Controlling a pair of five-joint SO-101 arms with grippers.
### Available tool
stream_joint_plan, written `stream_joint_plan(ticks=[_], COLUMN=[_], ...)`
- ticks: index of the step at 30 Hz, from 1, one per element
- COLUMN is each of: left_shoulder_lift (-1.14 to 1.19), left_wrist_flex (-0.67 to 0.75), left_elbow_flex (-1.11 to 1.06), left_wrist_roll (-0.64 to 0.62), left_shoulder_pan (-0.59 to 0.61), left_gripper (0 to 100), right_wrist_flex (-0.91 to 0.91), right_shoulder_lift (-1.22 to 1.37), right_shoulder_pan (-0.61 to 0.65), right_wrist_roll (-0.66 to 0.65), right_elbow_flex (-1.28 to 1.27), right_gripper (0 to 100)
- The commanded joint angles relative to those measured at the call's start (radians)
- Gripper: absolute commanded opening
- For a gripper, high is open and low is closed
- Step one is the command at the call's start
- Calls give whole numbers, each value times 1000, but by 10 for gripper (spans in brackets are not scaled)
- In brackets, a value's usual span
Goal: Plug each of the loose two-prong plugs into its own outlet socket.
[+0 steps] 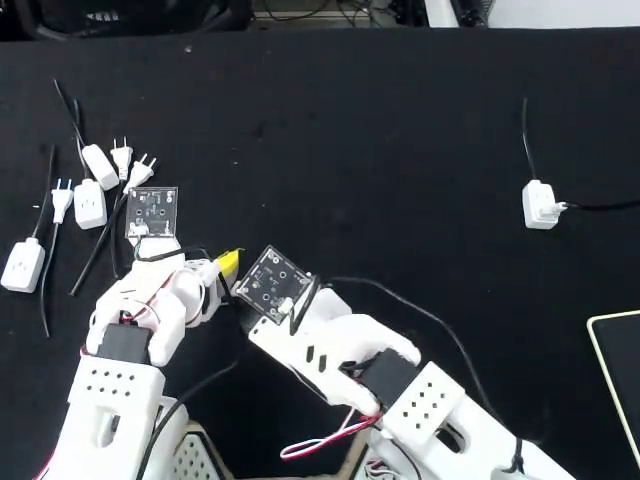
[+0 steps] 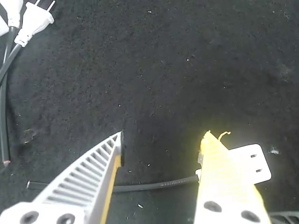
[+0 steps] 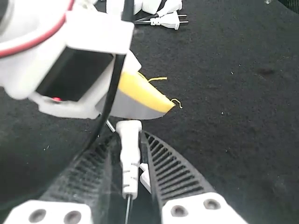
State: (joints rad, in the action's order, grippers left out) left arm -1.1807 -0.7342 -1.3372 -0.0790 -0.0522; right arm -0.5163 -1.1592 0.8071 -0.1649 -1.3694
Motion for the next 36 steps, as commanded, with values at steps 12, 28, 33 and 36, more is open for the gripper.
stream_joint_plan(ticks=[12, 28, 33, 36], left_shoulder_lift=[-5, -3, 6, 8], left_wrist_flex=[0, -9, -63, -64], left_elbow_flex=[18, -24, -27, -67], left_wrist_roll=[9, 20, 190, 244], left_shoulder_pan=[30, 117, 199, 248], left_gripper=[267, 267, 267, 267], right_wrist_flex=[-14, -376, -741, -850], right_shoulder_lift=[-44, 295, 473, 570], right_shoulder_pan=[-75, -216, -215, -215], right_wrist_roll=[84, 6, -17, -98], right_elbow_flex=[24, 277, 558, 644], right_gripper=[10, 11, 11, 11])
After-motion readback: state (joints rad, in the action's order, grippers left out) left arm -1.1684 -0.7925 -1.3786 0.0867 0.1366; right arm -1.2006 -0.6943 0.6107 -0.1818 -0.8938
